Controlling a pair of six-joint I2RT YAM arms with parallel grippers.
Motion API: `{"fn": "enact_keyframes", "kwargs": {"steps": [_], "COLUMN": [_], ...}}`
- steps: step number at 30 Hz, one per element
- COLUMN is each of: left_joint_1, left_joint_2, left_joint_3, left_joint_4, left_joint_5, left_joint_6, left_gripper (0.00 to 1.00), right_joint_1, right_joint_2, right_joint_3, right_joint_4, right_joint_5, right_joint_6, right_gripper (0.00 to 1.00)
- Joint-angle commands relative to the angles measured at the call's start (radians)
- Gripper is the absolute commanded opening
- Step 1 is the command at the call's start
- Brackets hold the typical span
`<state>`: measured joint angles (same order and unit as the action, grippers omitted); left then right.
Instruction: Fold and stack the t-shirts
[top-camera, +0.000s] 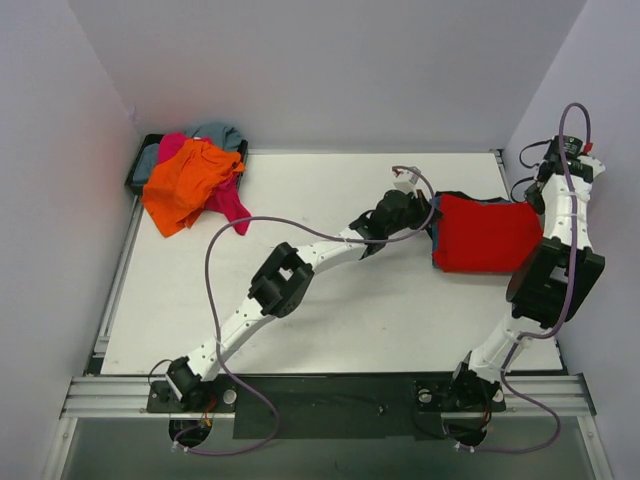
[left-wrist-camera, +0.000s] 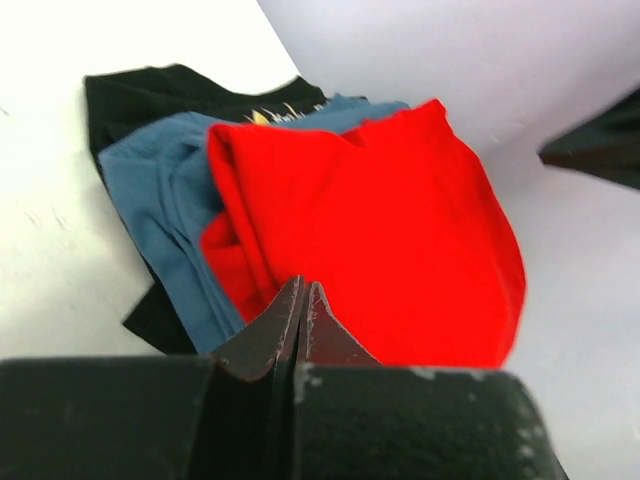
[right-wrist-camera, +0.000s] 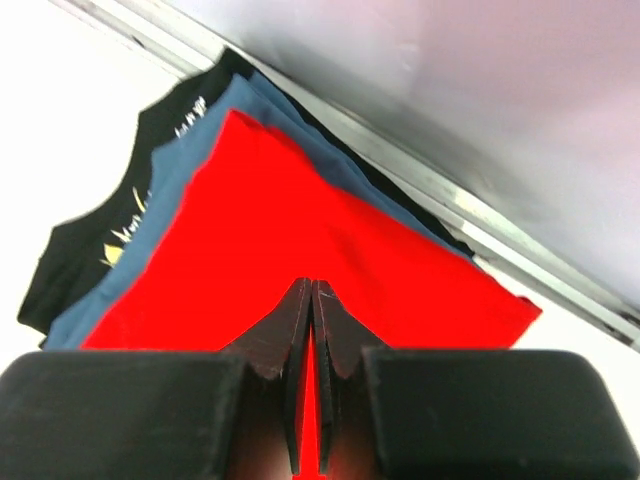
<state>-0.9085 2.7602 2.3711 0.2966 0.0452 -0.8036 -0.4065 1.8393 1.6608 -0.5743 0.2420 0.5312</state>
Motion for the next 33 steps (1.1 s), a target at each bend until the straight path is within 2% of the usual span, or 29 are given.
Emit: {"fn": "enact_keyframes", "kwargs": {"steps": [1,8,12,16,20,23,25,27,28,29,30,32,33], "left_joint_1": [-0.049,-0.092,-0.096,-0.102,-0.101,-0.096,-0.086,-0.064,-0.043,-0.030,-0.009,0.032,0.043], "left_joint_2": [-0.210,-0.378,-0.378,-0.344,-0.315,-0.368,-0.422,-0.495,-0.522,-0.584,-0.614,-0.755,-0.795], "left_joint_3": [-0.136,-0.467,-0.487,-0.468,-0.412,-0.473,-0.531,-0.617,-0.656,-0.726,-0.759,-0.852,-0.918], "left_joint_4": [0.062,0.081,0.024,0.013,-0.085,-0.097,-0.100,-0.090,-0.079,-0.076,-0.082,-0.121,-0.140], "left_joint_5": [0.096,0.116,0.134,0.156,0.153,0.127,0.114,0.110,0.111,0.116,0.116,0.096,0.075], "left_joint_6": [0.003,-0.039,-0.020,-0.031,-0.011,0.033,0.058,0.075,0.079,0.096,0.116,0.154,0.167], "left_gripper": [0.00,0.00,0.00,0.00,0.00,0.00,0.00,0.00,0.00,0.00,0.00,0.00,0.05], "right_joint_1": [-0.015,-0.017,-0.008,0.026,0.049,0.063,0.078,0.104,0.116,0.148,0.164,0.257,0.282], "right_joint_2": [0.110,0.264,0.299,0.229,0.127,0.031,-0.034,-0.118,-0.183,-0.214,-0.288,-0.388,-0.425], "right_joint_3": [0.079,0.155,0.172,0.155,0.137,0.103,0.061,-0.025,-0.098,-0.136,-0.215,-0.315,-0.349], "right_joint_4": [-0.012,-0.013,-0.015,-0.018,-0.018,-0.015,-0.003,0.050,0.097,0.128,0.177,0.246,0.263], "right_joint_5": [0.011,-0.006,0.005,0.078,0.071,0.045,-0.010,-0.102,-0.166,-0.191,-0.231,-0.269,-0.267], "right_joint_6": [-0.002,0.024,0.035,0.012,-0.010,-0.026,-0.052,-0.082,-0.098,-0.103,-0.109,-0.109,-0.112], "right_gripper": [0.00,0.00,0.00,0.00,0.00,0.01,0.06,0.16,0.27,0.46,0.55,0.99,1.00]}}
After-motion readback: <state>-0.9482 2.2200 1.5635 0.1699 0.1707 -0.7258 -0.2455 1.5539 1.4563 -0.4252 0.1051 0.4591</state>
